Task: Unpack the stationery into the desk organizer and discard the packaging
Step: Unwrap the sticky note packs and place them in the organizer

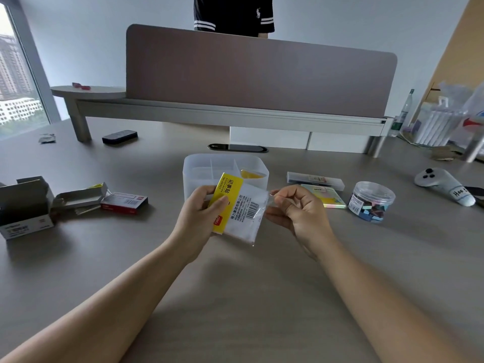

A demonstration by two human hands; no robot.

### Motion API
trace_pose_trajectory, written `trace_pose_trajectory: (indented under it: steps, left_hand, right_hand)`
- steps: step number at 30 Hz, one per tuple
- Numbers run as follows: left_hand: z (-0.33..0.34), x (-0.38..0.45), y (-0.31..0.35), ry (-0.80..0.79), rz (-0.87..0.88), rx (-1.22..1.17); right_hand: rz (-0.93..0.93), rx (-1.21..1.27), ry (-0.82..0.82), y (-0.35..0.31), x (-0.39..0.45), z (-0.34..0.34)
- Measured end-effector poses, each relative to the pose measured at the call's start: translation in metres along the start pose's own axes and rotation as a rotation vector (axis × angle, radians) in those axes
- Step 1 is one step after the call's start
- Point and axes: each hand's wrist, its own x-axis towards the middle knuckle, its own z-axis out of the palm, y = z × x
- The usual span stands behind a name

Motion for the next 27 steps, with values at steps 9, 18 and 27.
trace_pose_trajectory:
  steps: [9,18,27]
  left_hand:
    - [0.004,0.0,-0.005,0.038,0.101,0.15]
    - [0.004,0.002,-0.003,0.032,0.091,0.079]
    - [0.0,0.002,-0.001,0.01,0.036,-0.006]
  right_hand:
    - [0.01,-0.371,-0.017,0.004,0.001,0.003]
    - [0.089,-0.101,-0.001,0.0,0.001,-0.001]
    - [0.108,-0.015,-0.041,-0.003,0.002,-0.008]
